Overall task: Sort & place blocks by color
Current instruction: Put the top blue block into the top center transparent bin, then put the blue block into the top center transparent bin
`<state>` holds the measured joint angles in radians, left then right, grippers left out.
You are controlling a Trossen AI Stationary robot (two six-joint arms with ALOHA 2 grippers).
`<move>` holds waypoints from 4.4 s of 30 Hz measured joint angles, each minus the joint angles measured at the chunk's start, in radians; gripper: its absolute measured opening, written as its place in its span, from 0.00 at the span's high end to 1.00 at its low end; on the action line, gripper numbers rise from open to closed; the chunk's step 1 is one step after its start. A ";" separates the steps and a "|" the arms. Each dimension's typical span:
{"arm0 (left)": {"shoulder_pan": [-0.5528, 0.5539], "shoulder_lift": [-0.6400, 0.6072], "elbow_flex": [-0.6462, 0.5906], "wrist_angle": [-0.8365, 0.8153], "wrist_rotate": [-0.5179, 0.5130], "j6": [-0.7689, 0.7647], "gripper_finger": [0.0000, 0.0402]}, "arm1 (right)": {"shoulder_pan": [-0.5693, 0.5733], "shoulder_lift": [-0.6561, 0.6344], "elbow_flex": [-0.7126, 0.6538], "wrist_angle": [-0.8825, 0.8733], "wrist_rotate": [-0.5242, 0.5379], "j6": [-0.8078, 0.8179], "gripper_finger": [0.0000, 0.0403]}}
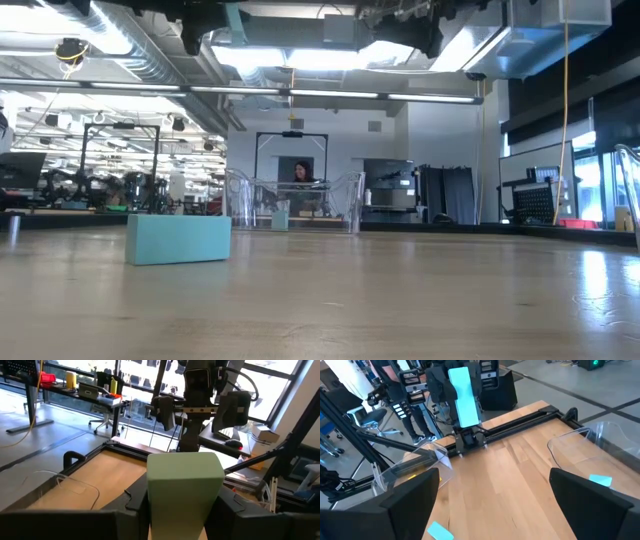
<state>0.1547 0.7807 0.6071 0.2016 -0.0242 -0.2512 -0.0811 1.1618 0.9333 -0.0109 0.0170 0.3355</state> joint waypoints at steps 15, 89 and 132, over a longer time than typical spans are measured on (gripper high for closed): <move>0.000 0.000 0.000 0.000 0.007 0.000 0.70 | 0.000 0.000 0.000 0.001 -0.001 -0.005 0.06; 0.460 1.083 0.773 -0.663 -0.003 0.165 0.70 | 0.000 0.000 0.000 -0.002 -0.001 0.004 0.06; 0.396 0.791 0.728 -0.434 0.139 0.048 0.47 | 0.000 0.001 0.000 -0.002 0.000 -0.001 0.06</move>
<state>0.5510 1.5719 1.3354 -0.2326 0.1152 -0.2035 -0.0807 1.1625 0.9333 -0.0133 0.0166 0.3344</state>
